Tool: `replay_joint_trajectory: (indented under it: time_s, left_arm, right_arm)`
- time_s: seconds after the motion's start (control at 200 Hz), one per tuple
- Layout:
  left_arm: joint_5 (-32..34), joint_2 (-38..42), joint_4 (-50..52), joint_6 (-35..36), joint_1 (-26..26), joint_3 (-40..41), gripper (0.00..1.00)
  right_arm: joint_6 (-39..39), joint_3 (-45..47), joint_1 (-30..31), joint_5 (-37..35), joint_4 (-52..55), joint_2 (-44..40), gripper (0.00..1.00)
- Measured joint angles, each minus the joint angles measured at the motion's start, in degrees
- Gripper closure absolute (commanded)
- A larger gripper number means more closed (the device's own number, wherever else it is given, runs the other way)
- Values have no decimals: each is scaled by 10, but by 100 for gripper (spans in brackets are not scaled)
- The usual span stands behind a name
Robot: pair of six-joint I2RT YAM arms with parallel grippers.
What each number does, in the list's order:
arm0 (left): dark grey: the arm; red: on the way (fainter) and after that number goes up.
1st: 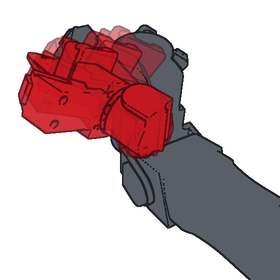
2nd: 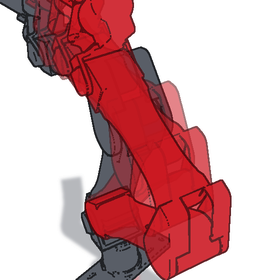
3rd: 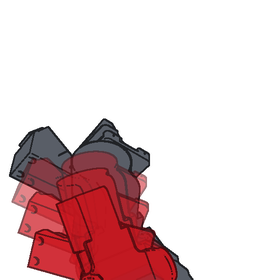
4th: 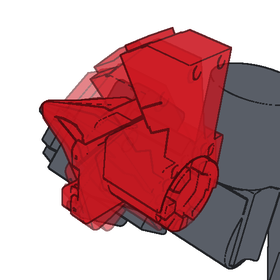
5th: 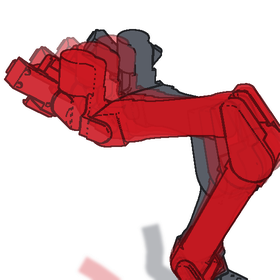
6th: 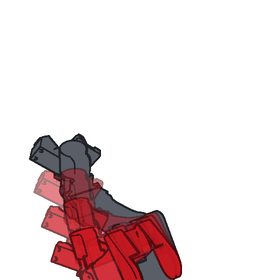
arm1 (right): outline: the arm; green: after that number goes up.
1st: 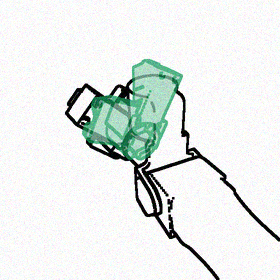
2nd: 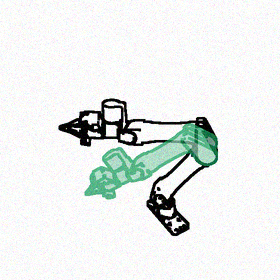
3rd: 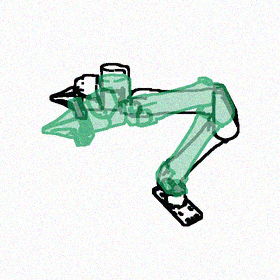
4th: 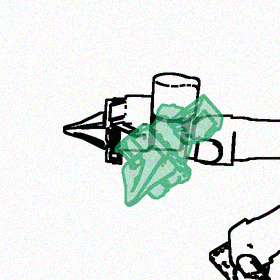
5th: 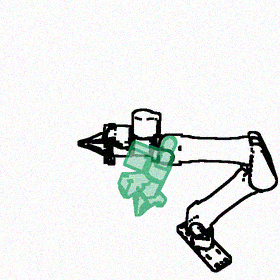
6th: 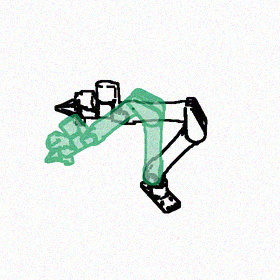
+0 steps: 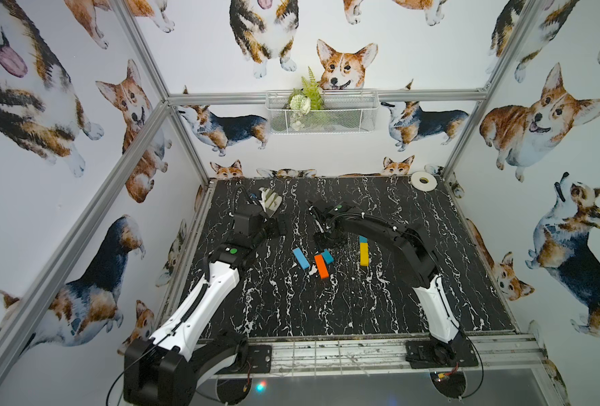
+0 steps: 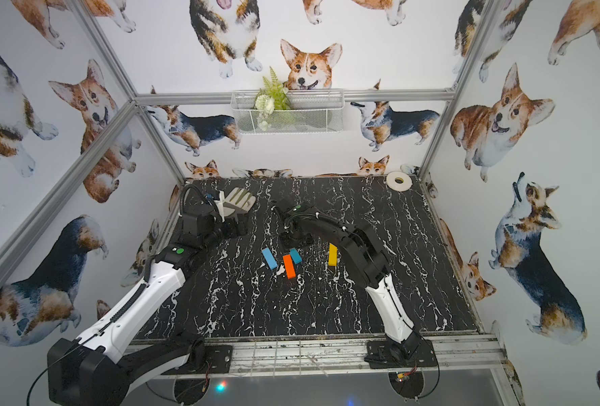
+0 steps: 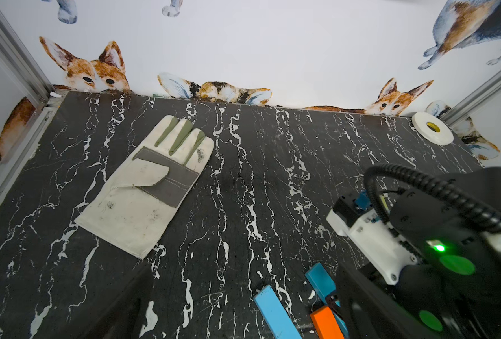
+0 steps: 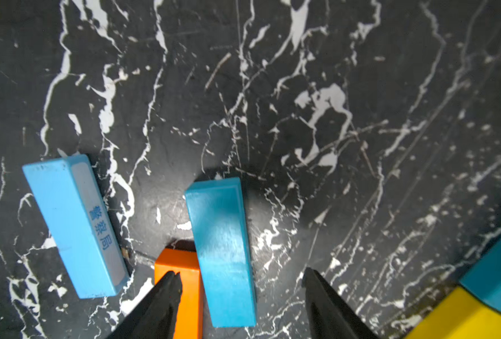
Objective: Assemble a giraffe with building blocks
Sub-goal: Pick up the building block from the center of the board.
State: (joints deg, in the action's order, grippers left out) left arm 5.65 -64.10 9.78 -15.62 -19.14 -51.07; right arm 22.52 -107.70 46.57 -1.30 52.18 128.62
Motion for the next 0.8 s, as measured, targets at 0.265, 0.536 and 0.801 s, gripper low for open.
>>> replay_joint_trajectory:
  time_s: [0.265, 0.536, 0.801]
  left_arm:
    - [1, 0, 0, 0, 0, 0, 0]
    - [1, 1, 0, 0, 0, 0, 0]
    - [1, 2, 0, 0, 0, 0, 0]
  right_arm:
    - [-15, -35, 0, -3, 23, 36, 26]
    - [-28, -70, 0, -16, 41, 68, 29]
    - [-31, -76, 3, -48, 56, 71, 71]
